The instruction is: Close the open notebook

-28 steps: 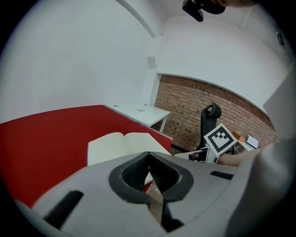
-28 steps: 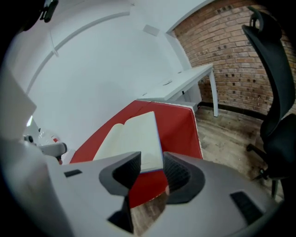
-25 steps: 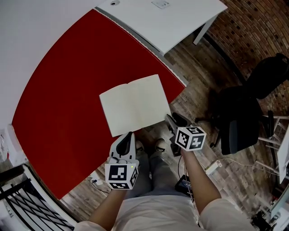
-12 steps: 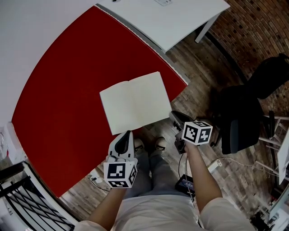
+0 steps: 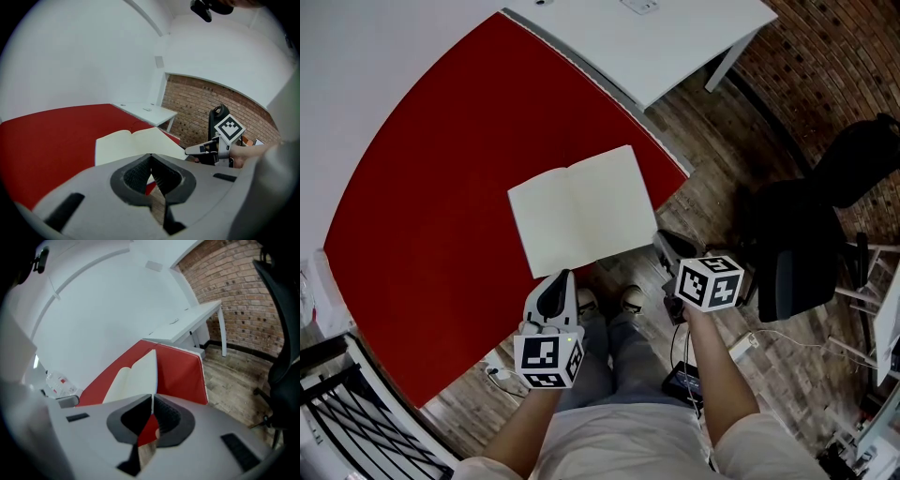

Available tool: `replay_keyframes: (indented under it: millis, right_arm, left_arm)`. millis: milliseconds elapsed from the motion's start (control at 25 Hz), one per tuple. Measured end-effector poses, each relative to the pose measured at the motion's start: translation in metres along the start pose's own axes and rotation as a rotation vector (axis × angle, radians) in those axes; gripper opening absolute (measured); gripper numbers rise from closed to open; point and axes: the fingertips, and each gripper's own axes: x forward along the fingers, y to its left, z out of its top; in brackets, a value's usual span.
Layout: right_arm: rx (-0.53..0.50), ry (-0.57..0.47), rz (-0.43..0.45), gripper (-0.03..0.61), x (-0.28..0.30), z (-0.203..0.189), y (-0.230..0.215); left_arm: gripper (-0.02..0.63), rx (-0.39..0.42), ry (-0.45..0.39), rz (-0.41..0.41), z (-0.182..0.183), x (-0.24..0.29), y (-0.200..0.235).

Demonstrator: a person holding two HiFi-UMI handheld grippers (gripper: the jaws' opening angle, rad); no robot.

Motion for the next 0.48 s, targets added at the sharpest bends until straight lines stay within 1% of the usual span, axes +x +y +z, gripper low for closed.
replay_keyframes:
  millis: [120, 280, 480]
  right_arm:
    - [-0.09, -0.018, -0.014, 0.02, -0.014, 0.016, 0.024]
    - [-0.175, -0.038, -0.008, 0.018, -0.027, 0.031, 0.061]
    - [-0.266, -0.047, 0.04, 0.018, -0.03, 0.038, 0.114]
  left_arm:
    - [0.006, -0.011, -0.015, 0.012, 0.003, -0.004, 0.004]
    - [0.006, -0.026, -0.033, 0.035, 0.004, -0.015, 0.011]
    - [0.006, -0.047, -0.052, 0.066, 0.005, -0.03, 0.026]
